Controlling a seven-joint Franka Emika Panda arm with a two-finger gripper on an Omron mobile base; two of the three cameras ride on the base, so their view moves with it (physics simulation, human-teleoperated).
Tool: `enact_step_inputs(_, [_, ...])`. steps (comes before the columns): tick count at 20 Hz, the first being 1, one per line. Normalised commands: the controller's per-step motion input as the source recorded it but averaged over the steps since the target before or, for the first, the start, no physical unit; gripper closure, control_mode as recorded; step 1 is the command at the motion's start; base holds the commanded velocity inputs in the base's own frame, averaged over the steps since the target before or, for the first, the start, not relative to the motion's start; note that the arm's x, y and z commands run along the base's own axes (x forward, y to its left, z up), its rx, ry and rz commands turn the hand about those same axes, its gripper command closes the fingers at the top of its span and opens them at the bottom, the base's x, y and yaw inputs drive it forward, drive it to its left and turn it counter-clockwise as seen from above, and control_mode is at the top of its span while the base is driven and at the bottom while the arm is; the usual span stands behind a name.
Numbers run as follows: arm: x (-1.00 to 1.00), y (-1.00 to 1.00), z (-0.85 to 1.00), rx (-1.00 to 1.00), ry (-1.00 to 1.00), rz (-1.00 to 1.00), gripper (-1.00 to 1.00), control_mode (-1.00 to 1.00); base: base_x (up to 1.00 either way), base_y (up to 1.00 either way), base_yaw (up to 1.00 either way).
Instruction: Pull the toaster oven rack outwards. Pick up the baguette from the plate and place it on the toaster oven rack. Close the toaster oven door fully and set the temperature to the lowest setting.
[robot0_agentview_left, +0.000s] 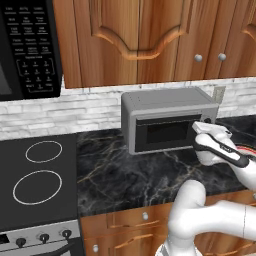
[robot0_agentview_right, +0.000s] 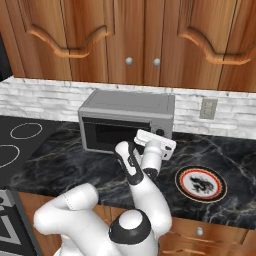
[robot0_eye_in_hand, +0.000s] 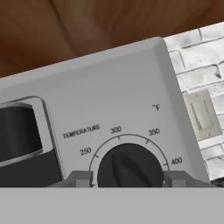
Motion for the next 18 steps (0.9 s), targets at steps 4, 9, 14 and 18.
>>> enact_step_inputs(4, [0.14,0.00,0.35,-0.22,-0.12,-0.18,1.00,-1.00,0.00,0.00,0.00])
enact_step_inputs(9, [0.10,0.00,0.35,-0.23,-0.12,-0.18,1.00,-1.00,0.00,0.00,0.00])
enact_step_inputs(14, [0.04,0.00,0.33,-0.27,-0.08,-0.17,1.00,-1.00,0.00,0.00,0.00])
enact_step_inputs(18, [0.02,-0.15,0.27,-0.26,0.00,-0.20,1.00,-1.00,0.00,0.00,0.00])
